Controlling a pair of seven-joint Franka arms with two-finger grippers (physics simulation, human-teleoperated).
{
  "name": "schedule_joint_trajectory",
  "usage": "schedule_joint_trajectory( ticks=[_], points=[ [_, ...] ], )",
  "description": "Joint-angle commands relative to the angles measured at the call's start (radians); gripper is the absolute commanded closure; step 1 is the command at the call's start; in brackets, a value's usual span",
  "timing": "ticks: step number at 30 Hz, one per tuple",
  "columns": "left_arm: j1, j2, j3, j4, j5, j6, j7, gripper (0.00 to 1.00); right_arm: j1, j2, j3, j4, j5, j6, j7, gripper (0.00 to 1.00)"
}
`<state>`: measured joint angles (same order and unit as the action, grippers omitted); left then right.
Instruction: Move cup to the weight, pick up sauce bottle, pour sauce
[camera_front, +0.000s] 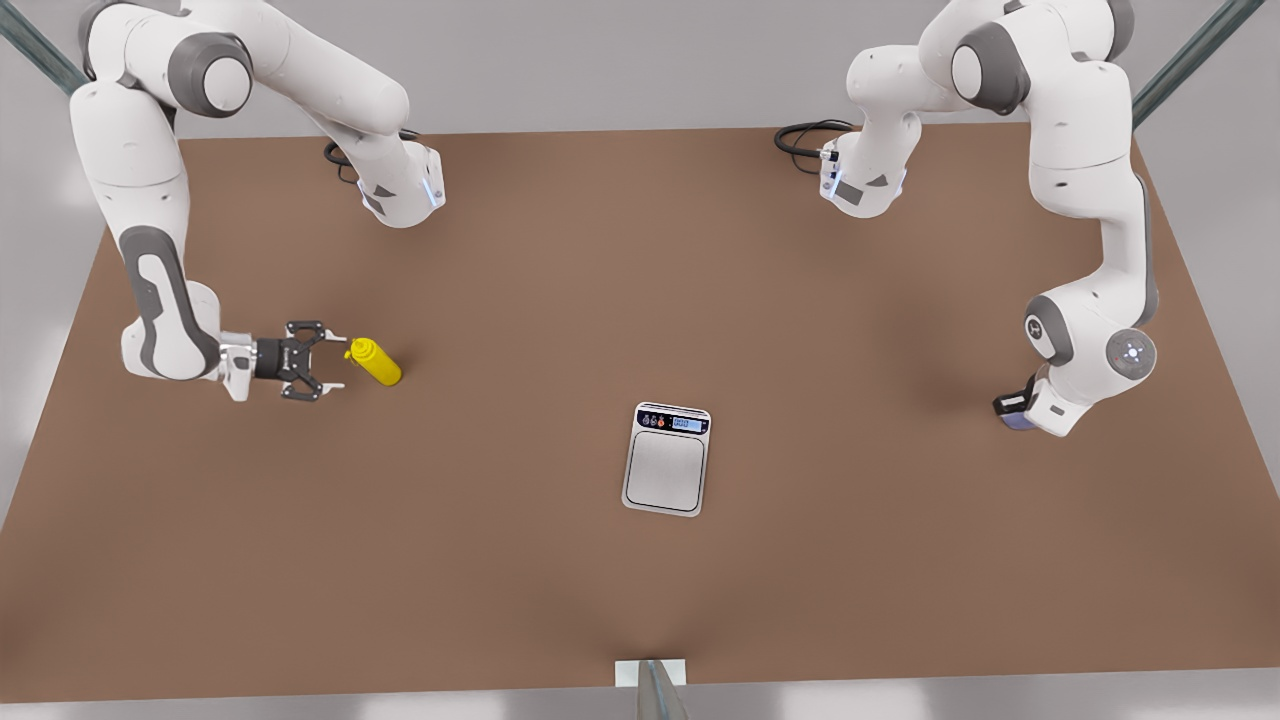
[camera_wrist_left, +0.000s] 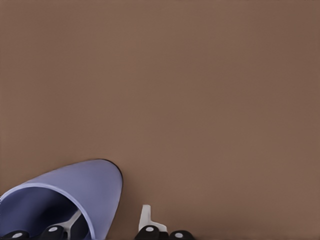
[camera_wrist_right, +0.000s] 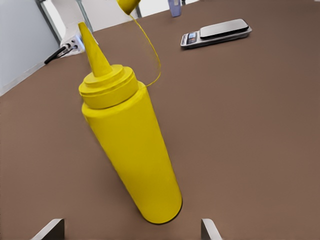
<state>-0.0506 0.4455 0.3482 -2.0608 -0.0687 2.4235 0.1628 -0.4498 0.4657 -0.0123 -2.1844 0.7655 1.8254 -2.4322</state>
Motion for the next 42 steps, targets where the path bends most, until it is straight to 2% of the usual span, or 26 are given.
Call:
schedule_joint_trajectory(
  ticks=[1,5,7,8,10,24,29,35,42],
  points=[
    [0.002,0.002,0.000,0.001,0.000,0.002,0.000,0.59,0.002,0.001,0.000,0.000,0.000,0.000,-0.001,0.00],
    [0.003,0.010,0.002,0.001,0.000,0.009,0.000,0.64,0.019,0.017,0.005,-0.006,0.002,0.002,-0.031,0.00],
    [0.003,0.010,0.002,0.001,0.000,0.009,0.000,0.69,0.026,0.025,0.008,-0.008,0.002,0.002,-0.056,0.00],
    [0.003,0.010,0.003,0.001,0.000,0.006,0.000,0.75,0.026,0.030,0.008,-0.008,0.002,0.000,-0.059,0.00],
    [0.003,0.013,0.003,0.001,0.000,0.006,0.001,0.79,0.026,0.037,0.015,-0.006,0.011,0.002,-0.061,0.00],
    [-0.012,-0.018,-0.009,0.019,-0.025,-0.004,-0.011,0.79,0.049,0.039,0.051,-0.006,0.046,-0.009,-0.062,0.00],
    [-0.051,-0.025,-0.084,0.034,-0.138,0.002,-0.063,0.79,0.054,0.047,0.052,-0.006,0.048,-0.008,-0.074,0.00],
    [-0.083,-0.048,-0.167,0.042,-0.143,-0.004,-0.210,0.79,0.054,0.056,0.052,-0.005,0.048,-0.009,-0.119,0.00],
    [-0.259,-0.033,-0.175,0.094,-0.143,-0.006,-0.496,0.79,0.056,0.063,0.060,-0.003,0.051,-0.009,-0.122,0.00]
  ],
)
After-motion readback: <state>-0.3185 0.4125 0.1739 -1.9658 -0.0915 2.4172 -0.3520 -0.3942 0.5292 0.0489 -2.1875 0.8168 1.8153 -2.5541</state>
